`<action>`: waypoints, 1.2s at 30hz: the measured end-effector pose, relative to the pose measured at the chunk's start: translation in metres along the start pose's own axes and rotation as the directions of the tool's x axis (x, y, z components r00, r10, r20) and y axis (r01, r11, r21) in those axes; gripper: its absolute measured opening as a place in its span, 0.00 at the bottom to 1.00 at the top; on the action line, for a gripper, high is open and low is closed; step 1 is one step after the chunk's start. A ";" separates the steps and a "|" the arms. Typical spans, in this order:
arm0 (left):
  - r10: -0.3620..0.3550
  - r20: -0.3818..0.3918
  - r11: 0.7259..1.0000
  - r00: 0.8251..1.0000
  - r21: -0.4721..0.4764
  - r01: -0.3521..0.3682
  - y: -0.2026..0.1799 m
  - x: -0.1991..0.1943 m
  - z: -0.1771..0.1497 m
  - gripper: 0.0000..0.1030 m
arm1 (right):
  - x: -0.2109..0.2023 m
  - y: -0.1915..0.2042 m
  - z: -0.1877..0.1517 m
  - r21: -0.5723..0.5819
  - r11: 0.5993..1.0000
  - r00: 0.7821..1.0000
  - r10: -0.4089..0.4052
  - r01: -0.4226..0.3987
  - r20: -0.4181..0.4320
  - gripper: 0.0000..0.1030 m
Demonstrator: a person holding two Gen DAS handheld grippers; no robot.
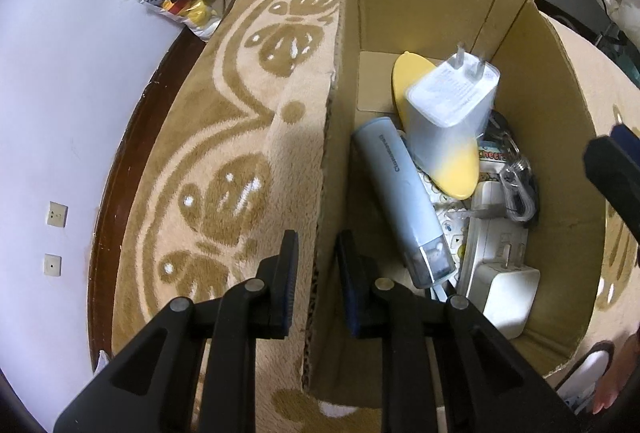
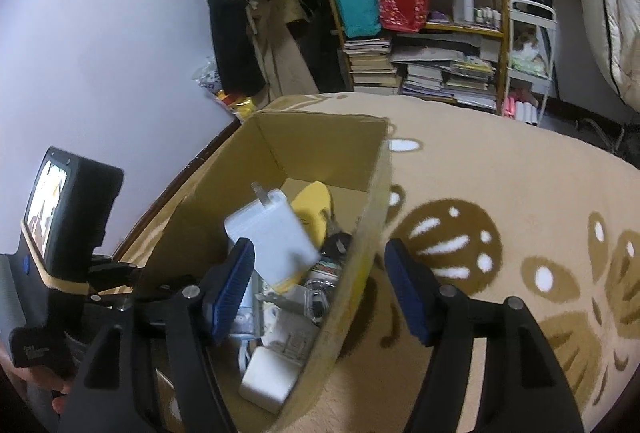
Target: Organize rigid objects
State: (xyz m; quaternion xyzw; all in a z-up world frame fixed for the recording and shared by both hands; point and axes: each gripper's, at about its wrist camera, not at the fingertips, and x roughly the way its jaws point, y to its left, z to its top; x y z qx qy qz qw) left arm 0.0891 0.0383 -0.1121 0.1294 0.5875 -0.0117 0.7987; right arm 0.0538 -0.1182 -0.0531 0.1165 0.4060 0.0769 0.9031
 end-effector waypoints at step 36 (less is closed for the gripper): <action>0.001 0.452 1.000 0.892 0.012 -0.007 -0.004 -0.158 -0.062 0.98 | -0.137 -0.024 -0.028 0.077 0.989 0.987 -0.131 0.124 0.093 1.00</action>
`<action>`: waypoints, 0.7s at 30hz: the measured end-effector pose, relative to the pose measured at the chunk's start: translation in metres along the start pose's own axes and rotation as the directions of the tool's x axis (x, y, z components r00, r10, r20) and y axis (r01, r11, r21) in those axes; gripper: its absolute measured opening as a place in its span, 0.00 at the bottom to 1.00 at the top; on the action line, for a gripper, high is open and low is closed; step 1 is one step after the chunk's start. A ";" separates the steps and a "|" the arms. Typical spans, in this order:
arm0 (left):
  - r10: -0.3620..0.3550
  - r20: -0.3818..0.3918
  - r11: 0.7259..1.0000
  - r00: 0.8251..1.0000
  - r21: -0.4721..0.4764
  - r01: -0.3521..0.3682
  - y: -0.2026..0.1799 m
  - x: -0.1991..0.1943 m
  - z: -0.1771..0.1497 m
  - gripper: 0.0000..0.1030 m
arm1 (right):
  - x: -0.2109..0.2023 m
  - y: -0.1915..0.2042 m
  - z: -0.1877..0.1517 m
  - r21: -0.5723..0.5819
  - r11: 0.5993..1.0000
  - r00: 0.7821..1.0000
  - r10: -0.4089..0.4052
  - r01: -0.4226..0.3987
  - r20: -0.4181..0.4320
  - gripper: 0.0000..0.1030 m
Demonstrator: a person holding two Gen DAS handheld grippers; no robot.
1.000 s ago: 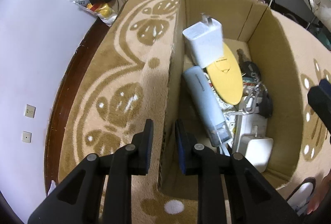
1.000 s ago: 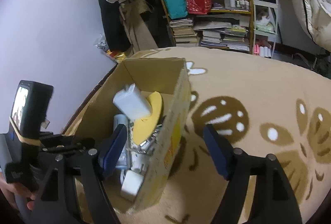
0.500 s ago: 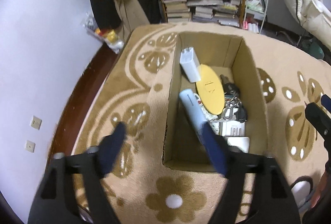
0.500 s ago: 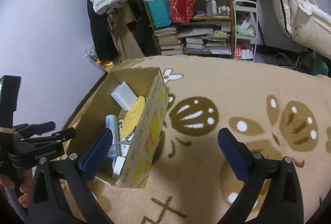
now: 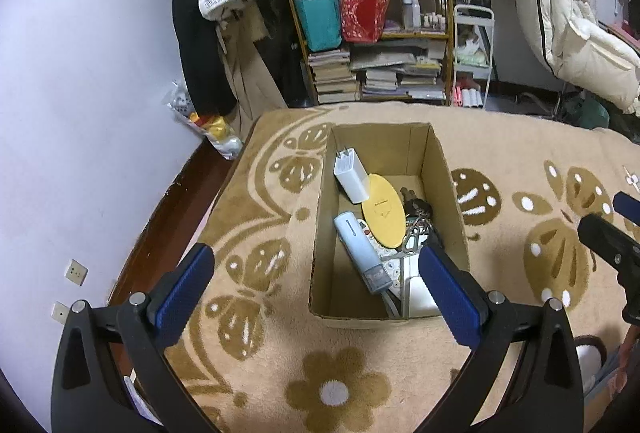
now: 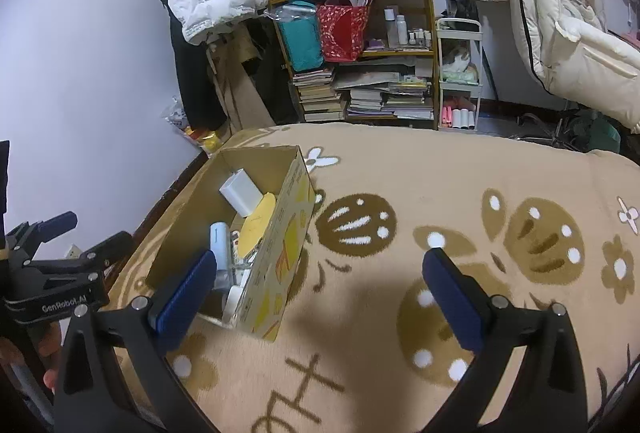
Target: Organize rigid objects
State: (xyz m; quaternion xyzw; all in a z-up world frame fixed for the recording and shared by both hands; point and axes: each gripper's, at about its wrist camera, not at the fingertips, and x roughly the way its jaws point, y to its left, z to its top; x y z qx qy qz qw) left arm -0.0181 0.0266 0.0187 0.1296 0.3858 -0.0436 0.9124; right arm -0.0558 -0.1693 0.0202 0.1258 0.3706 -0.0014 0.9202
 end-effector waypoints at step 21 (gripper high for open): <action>-0.048 0.091 0.997 0.995 -0.047 0.052 -0.001 -0.023 -0.035 0.99 | -0.025 -0.010 -0.046 -0.016 0.999 0.992 -0.038 0.041 0.120 1.00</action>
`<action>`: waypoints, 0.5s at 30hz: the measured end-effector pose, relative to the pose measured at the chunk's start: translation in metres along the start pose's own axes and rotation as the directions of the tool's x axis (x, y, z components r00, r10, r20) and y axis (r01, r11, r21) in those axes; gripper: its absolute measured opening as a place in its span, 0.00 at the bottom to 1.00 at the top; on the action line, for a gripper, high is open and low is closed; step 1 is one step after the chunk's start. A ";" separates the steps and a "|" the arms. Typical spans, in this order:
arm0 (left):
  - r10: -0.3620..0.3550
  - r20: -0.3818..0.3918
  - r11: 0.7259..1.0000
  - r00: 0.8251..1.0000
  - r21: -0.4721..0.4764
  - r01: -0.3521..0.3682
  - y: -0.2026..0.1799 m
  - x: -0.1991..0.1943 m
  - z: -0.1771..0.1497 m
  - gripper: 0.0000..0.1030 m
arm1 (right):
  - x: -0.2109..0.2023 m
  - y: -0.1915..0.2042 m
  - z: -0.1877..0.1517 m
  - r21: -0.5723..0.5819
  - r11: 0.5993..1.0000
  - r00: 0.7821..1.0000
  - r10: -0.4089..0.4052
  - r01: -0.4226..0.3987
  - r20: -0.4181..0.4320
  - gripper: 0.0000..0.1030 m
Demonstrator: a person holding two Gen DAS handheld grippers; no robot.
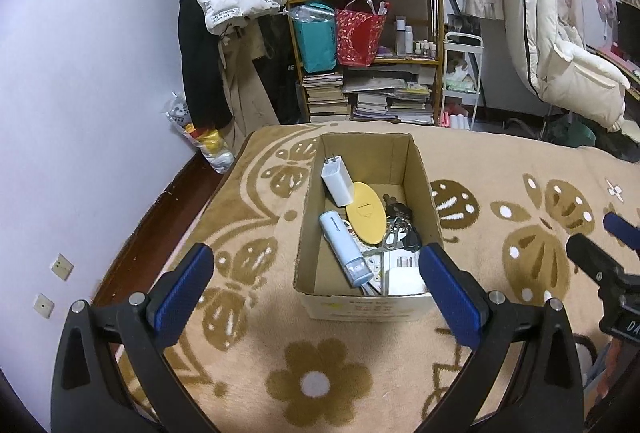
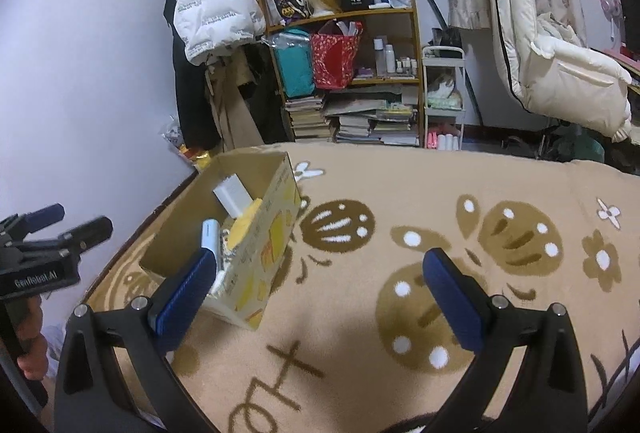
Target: Organize rigid objects
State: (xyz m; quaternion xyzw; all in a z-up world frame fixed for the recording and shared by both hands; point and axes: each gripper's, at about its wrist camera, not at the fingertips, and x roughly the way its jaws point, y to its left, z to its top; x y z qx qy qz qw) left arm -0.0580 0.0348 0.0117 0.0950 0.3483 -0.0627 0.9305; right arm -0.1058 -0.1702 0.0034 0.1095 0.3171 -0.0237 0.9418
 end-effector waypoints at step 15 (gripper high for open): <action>0.021 -0.019 0.997 1.000 0.069 -0.020 -0.016 0.006 -0.010 0.99 | 0.013 0.002 -0.010 -0.035 0.999 0.998 -0.019 0.016 -0.067 1.00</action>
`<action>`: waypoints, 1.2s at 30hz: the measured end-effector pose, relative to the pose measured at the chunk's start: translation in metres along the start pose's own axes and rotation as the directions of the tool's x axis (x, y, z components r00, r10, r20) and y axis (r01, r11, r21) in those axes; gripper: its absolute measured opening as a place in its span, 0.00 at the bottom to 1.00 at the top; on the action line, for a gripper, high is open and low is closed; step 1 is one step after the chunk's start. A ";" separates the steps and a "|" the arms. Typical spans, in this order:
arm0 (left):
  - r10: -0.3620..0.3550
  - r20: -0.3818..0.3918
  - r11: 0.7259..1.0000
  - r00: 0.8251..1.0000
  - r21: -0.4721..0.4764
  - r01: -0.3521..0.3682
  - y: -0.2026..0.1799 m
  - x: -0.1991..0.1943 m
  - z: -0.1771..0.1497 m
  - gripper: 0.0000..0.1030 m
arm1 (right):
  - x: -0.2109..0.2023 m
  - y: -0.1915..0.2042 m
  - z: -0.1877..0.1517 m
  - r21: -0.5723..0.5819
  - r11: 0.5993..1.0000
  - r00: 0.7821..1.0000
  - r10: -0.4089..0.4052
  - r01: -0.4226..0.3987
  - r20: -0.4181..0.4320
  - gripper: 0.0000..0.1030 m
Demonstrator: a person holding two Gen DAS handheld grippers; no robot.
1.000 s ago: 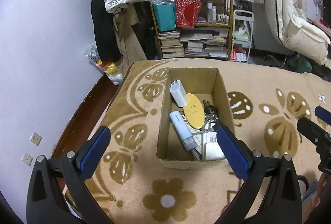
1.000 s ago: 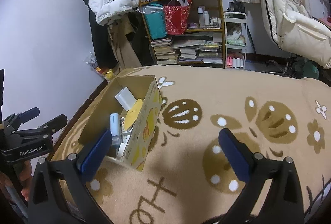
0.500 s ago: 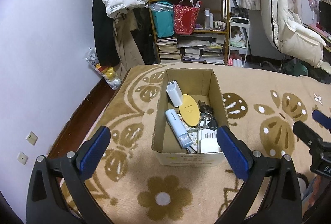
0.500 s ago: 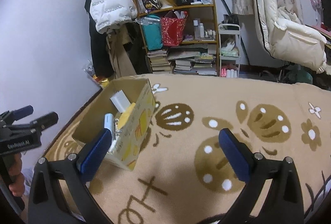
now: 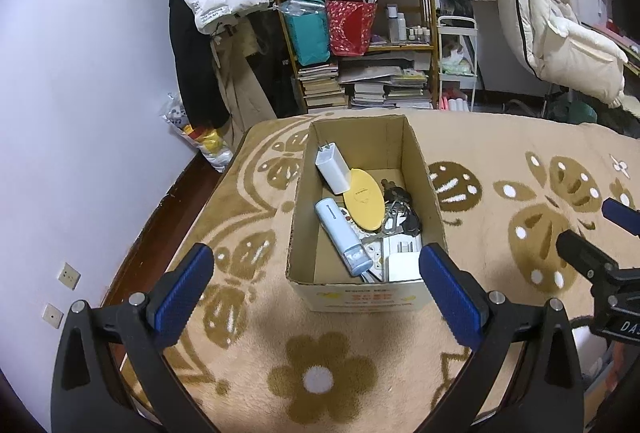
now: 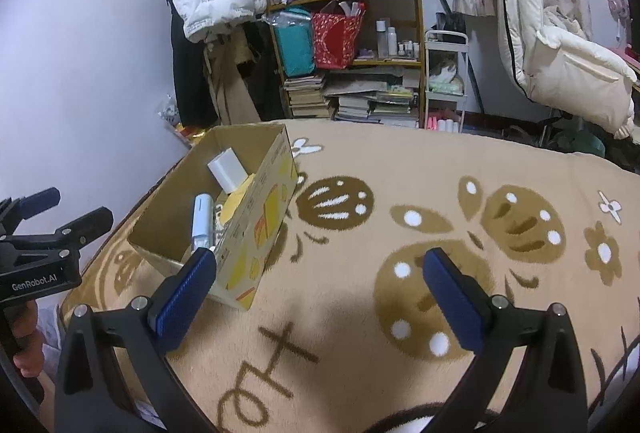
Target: Organize rigid objects
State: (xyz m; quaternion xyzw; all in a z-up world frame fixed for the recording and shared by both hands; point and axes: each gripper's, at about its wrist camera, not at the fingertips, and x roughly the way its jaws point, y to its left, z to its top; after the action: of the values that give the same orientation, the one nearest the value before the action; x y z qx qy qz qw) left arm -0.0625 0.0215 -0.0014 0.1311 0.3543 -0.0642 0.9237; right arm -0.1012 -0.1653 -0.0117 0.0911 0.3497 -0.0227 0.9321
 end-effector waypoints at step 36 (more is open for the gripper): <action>0.019 0.001 1.000 1.000 -0.014 -0.019 0.007 0.001 0.000 0.99 | 0.006 -0.005 -0.002 0.037 0.999 1.000 -0.004 0.005 -0.022 1.00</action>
State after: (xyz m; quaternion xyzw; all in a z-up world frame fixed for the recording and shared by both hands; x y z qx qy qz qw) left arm -0.0608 0.0285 -0.0007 0.1277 0.3531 -0.0528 0.9253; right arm -0.0985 -0.1702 -0.0173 0.1079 0.3595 -0.0304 0.9264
